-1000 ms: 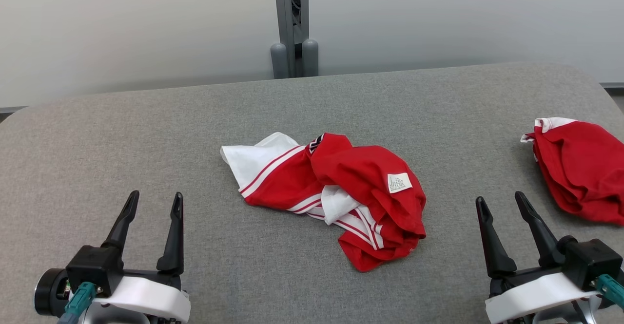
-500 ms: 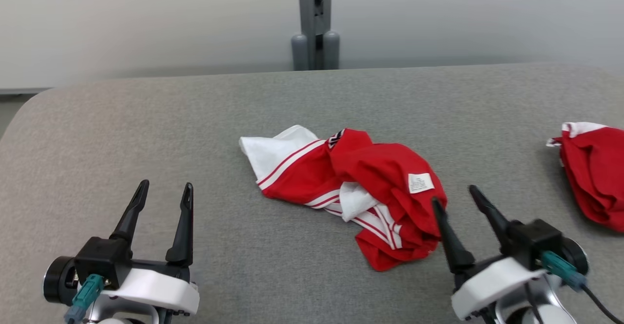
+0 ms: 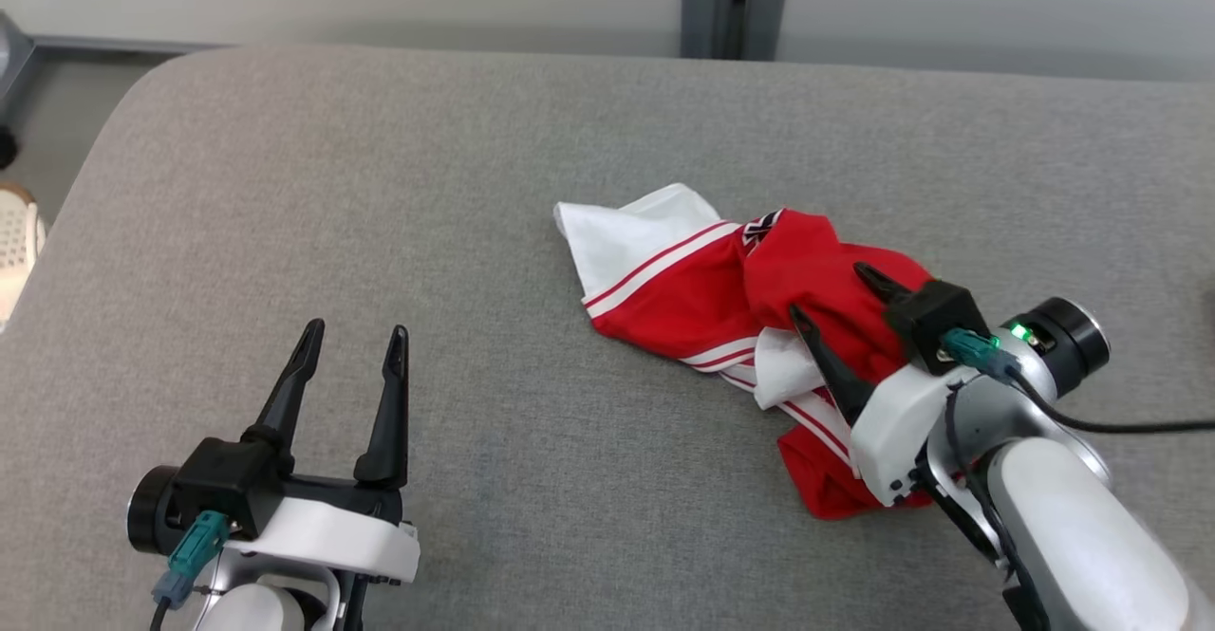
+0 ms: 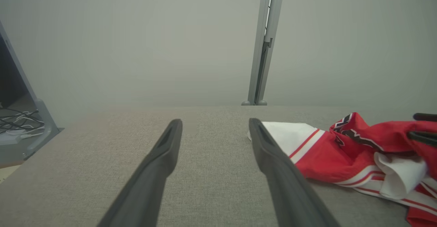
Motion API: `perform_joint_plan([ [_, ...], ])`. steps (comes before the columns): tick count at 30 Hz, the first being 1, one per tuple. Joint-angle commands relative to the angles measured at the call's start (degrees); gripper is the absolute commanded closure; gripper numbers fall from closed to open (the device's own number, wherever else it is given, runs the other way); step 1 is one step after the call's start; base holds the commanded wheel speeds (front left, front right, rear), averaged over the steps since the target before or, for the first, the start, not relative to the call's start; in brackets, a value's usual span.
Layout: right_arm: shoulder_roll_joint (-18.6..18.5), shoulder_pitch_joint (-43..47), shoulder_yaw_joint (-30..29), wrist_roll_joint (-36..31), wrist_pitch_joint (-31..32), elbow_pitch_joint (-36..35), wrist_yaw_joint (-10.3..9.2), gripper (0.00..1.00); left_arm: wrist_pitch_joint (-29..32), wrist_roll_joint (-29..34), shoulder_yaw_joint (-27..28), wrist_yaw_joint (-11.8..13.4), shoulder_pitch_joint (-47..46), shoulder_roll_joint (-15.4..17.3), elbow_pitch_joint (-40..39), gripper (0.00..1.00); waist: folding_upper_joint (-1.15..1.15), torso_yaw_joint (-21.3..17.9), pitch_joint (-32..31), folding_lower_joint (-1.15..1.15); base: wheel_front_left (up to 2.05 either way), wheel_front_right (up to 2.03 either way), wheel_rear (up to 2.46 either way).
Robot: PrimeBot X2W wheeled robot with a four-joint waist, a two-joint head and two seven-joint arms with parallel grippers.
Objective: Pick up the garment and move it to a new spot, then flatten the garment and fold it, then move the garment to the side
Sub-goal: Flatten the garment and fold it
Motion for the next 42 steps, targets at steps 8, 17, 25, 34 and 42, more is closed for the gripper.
perform_joint_plan([
  [8, -0.43, -3.17, -0.62, 1.31, 0.43, 3.86, -0.01, 1.00, -1.92, -0.08, 0.14, -1.24, -3.23, 0.03, 2.76, 0.00, 0.00, 0.41, 3.35, 0.00, 0.00, 0.00, 0.00],
  [17, 4.24, 2.64, -16.07, 6.79, -5.75, 0.53, -0.01, 1.00, -2.69, 0.39, 0.64, -1.86, -5.04, 0.94, 3.64, 0.00, 0.00, -3.58, 4.41, 0.00, 0.00, 0.00, 0.00],
  [25, 5.31, 2.50, -23.73, 10.69, -12.72, 4.73, 0.00, 0.77, -2.38, 0.45, 0.74, -1.98, -6.23, 2.19, 3.38, 0.00, 0.00, -6.45, 6.21, 0.00, 0.00, 0.00, 0.00],
  [34, 5.60, -1.84, -28.06, 12.57, -23.00, 14.44, 0.00, 0.00, -2.08, 0.27, 0.63, -1.77, -6.72, 2.86, 3.49, 0.00, 0.00, -7.95, 6.13, 0.00, 0.00, 0.00, 0.00],
  [42, 6.35, 3.02, -29.24, 9.59, -25.50, 5.65, 0.00, 0.00, -1.88, -0.09, 1.04, -0.77, -4.44, 3.57, 3.54, 0.00, 0.00, -9.25, 3.45, 0.00, 0.00, 0.00, 0.00],
])
